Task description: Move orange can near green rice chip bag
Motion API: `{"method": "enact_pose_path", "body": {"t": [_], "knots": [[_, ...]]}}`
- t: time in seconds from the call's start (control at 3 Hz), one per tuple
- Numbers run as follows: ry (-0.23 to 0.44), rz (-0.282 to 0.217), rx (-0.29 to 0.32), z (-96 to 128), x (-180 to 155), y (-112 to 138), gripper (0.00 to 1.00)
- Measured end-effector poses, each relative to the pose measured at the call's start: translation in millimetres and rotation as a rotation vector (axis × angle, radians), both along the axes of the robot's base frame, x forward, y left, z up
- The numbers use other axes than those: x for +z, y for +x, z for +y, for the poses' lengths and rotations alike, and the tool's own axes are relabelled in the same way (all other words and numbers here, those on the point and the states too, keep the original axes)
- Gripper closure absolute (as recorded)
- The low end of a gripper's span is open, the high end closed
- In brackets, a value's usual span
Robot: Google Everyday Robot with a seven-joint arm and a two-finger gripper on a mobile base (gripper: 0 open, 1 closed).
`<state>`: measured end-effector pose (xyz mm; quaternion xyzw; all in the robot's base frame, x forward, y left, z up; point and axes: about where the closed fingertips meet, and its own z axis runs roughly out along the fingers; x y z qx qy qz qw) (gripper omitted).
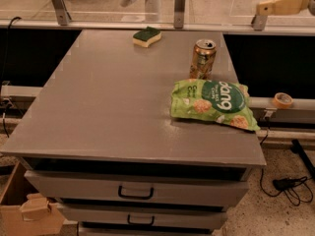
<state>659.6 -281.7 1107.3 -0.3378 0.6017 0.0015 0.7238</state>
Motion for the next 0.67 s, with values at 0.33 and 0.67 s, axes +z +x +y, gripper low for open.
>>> {"method": "enact_pose_path", "body": {"t": [0.33, 0.67], "knots": [[-0.128, -0.197, -0.008, 9.9, 95.9, -11.0, 0.00], [-0.123, -0.255, -0.030, -1.3, 124.8, -16.9, 0.00]]}}
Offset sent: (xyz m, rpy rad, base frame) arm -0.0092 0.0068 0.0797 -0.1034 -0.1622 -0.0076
